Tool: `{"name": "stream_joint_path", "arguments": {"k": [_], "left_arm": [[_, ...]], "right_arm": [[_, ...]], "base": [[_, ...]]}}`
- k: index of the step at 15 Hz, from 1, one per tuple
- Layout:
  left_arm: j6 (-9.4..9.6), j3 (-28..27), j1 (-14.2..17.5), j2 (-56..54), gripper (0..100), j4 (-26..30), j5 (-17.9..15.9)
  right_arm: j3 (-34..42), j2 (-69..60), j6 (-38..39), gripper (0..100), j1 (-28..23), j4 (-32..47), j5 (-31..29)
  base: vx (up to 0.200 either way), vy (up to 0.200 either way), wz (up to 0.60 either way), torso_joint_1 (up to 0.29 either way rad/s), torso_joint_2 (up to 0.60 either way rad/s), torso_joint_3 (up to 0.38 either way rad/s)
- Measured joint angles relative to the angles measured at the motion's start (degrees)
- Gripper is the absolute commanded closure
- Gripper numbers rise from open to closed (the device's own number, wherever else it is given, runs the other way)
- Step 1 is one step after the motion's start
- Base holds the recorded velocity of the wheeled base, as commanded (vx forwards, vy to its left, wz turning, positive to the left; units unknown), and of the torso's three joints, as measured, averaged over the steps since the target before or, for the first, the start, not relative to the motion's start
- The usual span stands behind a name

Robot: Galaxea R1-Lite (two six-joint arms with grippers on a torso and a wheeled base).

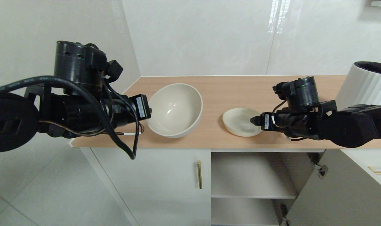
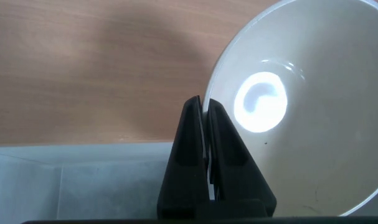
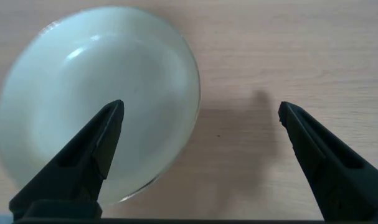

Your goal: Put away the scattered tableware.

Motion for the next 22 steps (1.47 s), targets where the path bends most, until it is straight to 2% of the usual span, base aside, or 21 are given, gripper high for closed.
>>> {"name": "stream_joint_path", "arguments": {"k": [3, 4, 16, 20, 22], "left_arm": [[0.0, 0.06, -0.11, 0.0, 100, -0.05, -0.02], [0.0, 0.09, -0.11, -0.02, 100, 0.0, -0.02], [-0.09, 1.0, -0.39, -0.22, 100, -0.02, -0.02], [0.05, 4.88, -0.57, -2.74, 100, -1.3, -0.28], [0.02, 6.92, -1.51, -3.77, 100, -1.55, -0.24]], "right_arm": [[-0.52, 1.04, 0.17, 0, -0.02, -0.11, -0.13], [-0.61, 1.23, 0.24, 100, 0.0, -0.11, -0.13], [-0.77, 0.35, 0.63, 100, -0.02, -0.13, -0.05], [3.72, -6.38, 0.61, 100, 0.0, 0.13, 0.99], [7.63, -10.76, 0.44, 100, 0.0, 0.28, 3.72]], "base": [[0.0, 0.0, 0.0, 0.0, 0.0, 0.0], [0.0, 0.0, 0.0, 0.0, 0.0, 0.0], [0.0, 0.0, 0.0, 0.0, 0.0, 0.0], [0.0, 0.0, 0.0, 0.0, 0.0, 0.0], [0.0, 0.0, 0.0, 0.0, 0.0, 0.0]]}}
